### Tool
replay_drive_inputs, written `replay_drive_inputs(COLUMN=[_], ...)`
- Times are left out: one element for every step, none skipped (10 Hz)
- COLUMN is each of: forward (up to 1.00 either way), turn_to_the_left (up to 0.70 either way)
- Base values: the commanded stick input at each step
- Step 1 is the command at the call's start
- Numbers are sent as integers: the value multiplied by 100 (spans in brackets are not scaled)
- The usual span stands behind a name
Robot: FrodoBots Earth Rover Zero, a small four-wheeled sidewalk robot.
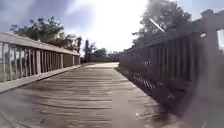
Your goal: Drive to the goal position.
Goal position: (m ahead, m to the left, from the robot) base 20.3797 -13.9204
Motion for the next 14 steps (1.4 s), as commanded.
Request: replay_drive_inputs(forward=[85, 85, 85, 85, 85, 85, 85, 85, 85, 85, 85, 85, 85, 85], turn_to_the_left=[0, 0, 0, 0, 0, 0, 0, 0, 0, 0, 0, 0, 0, 29])
